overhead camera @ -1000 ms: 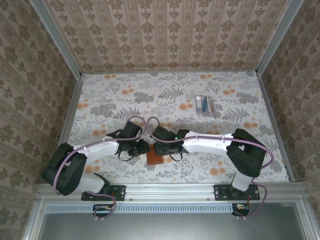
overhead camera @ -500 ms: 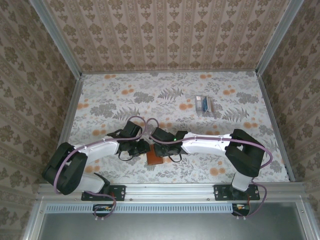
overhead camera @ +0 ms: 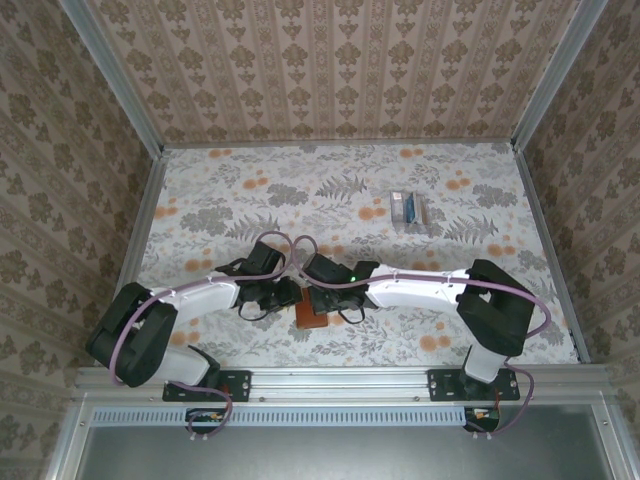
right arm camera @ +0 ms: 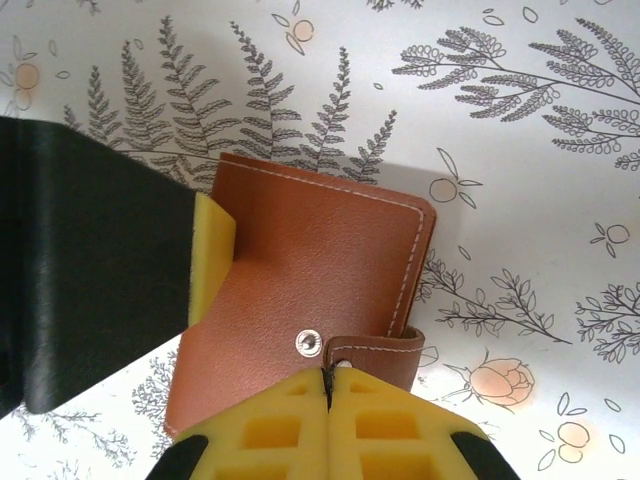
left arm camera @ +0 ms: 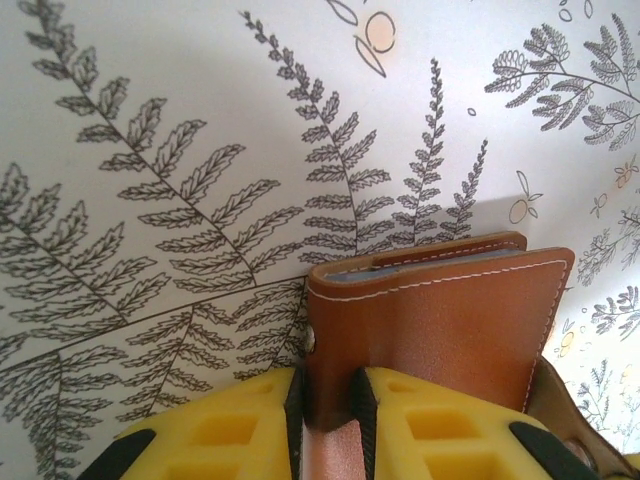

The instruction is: Put the credit cards into the card holder

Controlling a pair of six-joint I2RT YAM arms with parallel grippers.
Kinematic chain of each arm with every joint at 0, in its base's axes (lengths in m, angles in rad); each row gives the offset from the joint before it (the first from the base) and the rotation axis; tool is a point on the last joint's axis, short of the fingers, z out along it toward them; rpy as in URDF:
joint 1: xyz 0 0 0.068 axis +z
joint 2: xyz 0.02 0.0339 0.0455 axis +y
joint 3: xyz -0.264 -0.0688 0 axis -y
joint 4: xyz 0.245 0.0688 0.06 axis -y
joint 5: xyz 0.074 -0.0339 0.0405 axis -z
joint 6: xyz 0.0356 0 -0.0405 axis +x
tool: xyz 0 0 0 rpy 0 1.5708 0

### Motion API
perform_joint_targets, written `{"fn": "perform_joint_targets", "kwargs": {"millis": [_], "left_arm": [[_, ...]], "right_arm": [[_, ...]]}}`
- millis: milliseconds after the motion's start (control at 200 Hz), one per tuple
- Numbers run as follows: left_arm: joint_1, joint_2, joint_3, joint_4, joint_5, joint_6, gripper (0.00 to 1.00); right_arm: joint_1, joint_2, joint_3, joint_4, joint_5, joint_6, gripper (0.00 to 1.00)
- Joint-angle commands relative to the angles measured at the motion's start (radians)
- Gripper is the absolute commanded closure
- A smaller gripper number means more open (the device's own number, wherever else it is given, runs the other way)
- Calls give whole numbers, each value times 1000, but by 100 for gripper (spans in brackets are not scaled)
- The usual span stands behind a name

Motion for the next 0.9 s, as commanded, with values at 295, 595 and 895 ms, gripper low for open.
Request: {"fn": "perform_joint_targets", "kwargs": {"millis": [295, 595, 895], "left_arm": [[-6, 37, -39, -20, -31, -24, 77], [-6, 40, -47, -8, -29, -30, 78], [-6, 46, -58, 10, -17, -37, 82]], "right_arm": [[-12, 25, -8, 17, -58, -70, 98], [-32, 76, 7, 33, -114, -83, 97], [-49, 92, -8, 69, -159, -71, 99]]}}
